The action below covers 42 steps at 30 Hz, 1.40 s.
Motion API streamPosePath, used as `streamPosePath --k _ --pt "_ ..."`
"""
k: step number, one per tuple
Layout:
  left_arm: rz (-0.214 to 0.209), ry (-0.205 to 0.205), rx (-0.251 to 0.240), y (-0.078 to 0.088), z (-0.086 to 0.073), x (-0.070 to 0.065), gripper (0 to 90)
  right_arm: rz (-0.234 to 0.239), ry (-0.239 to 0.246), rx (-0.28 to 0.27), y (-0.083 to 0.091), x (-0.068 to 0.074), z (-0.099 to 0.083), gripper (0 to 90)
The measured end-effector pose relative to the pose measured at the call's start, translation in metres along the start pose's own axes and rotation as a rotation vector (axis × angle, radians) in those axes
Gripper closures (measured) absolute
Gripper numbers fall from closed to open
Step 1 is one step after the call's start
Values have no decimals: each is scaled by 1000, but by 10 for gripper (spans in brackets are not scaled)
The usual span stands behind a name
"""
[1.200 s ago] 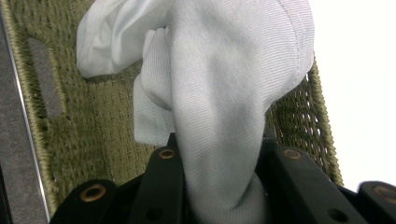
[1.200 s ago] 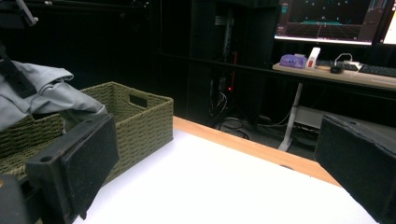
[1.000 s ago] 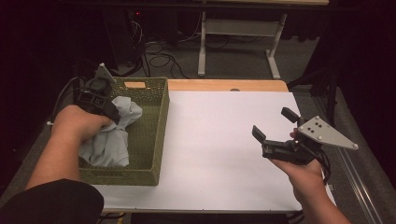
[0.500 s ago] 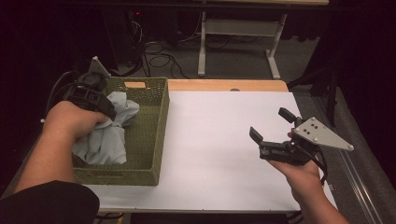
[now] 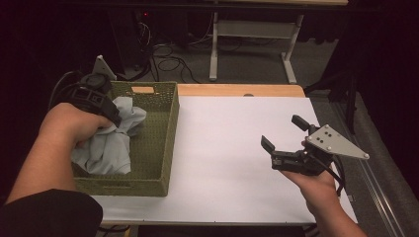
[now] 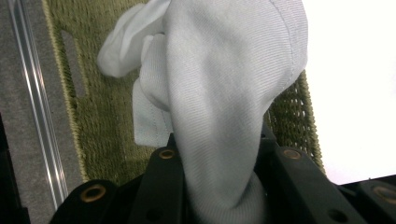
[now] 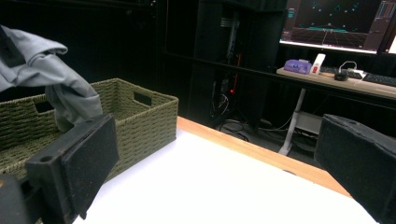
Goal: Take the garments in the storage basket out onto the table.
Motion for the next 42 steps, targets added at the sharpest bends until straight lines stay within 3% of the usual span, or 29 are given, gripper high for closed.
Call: streamPosePath --k 28,42 --pt "-33 -26 -32 46 10 -3 737 -10 -6 13 2 -4 -2 5" --pt "-17 -33 -55 71 14 -7 737 -12 -6 16 3 -5 -2 5"
Point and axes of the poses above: each handheld gripper's, and its own axes: y roughly backward along the jaws, z roughly out of its top, x roughly to its left, the point moved 1 cm from there along -y, roughly forward along the jaws, and after that the axes turned 7 degrees about -y, right-handed, at the moved point
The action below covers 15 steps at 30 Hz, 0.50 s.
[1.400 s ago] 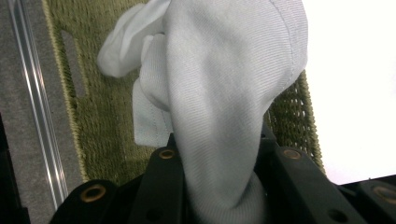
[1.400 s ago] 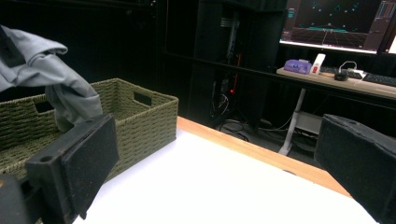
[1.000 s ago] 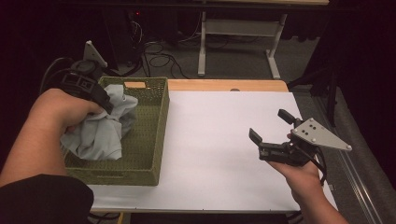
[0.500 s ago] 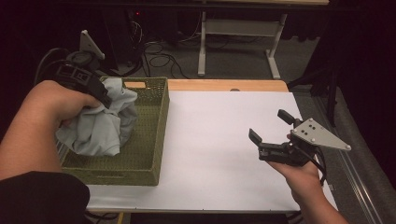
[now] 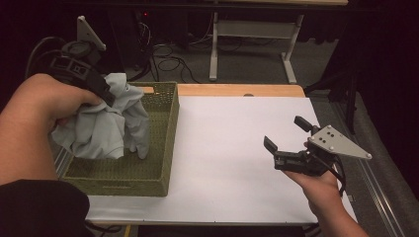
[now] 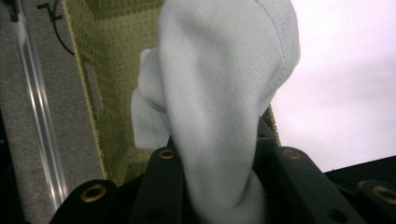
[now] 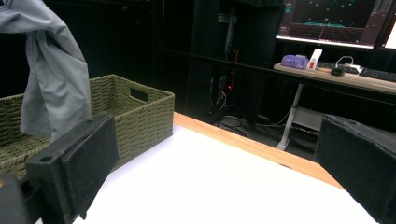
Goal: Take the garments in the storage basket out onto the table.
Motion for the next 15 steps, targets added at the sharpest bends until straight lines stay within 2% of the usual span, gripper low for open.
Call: streamPosePath --k 7,15 --pt "-9 -14 -4 6 5 -6 736 1 -1 -2 0 0 0 5" --pt "-8 -36 -33 23 9 -12 737 2 0 -1 0 0 0 5"
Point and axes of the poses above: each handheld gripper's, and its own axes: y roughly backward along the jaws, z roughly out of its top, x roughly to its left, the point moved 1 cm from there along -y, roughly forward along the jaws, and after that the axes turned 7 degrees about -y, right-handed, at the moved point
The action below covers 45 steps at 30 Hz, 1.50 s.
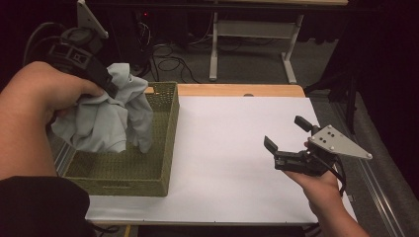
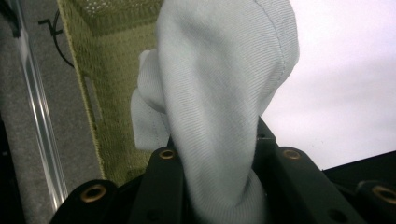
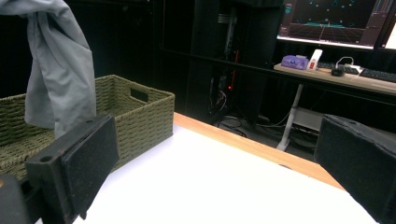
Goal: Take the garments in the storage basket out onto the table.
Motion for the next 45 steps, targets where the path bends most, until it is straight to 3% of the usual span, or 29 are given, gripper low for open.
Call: streamPosePath --k 9,28,45 --pt "6 -5 -24 15 3 -5 737 1 1 1 0 1 0 5" --pt "20 -12 -19 20 7 -9 737 0 0 2 0 0 0 5" --pt "15 -63 -45 33 25 -33 736 0 0 -1 1 0 0 5"
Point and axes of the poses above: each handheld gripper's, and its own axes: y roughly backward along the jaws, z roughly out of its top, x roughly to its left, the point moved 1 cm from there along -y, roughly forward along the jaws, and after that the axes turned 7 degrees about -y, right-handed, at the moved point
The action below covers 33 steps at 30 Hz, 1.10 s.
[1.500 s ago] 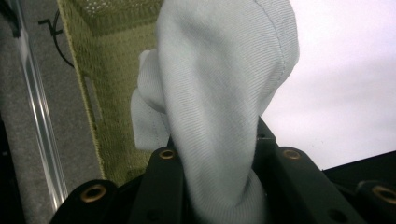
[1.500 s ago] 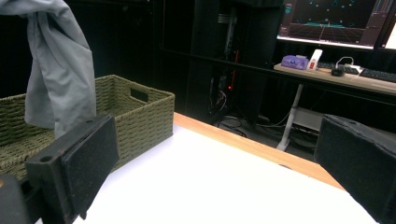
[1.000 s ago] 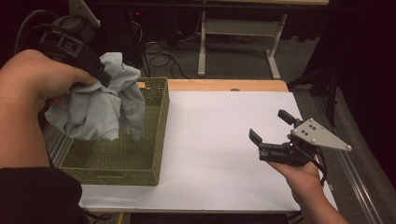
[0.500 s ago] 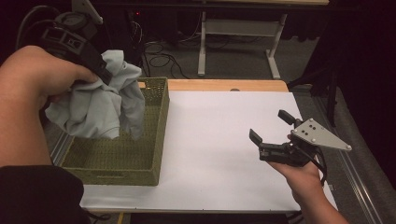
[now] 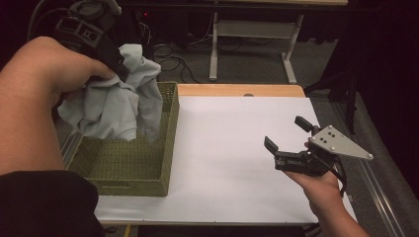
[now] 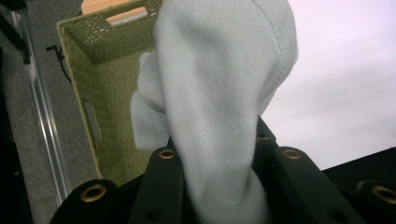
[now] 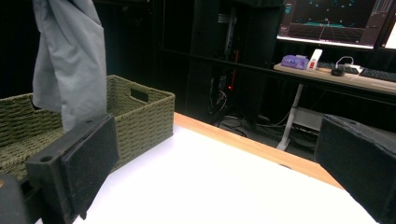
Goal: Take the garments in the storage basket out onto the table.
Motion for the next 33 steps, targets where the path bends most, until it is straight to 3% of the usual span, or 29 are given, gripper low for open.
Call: streamPosePath --k 33 --pt "-59 -103 -41 -1 36 -51 737 -1 -7 -7 3 -1 2 5"
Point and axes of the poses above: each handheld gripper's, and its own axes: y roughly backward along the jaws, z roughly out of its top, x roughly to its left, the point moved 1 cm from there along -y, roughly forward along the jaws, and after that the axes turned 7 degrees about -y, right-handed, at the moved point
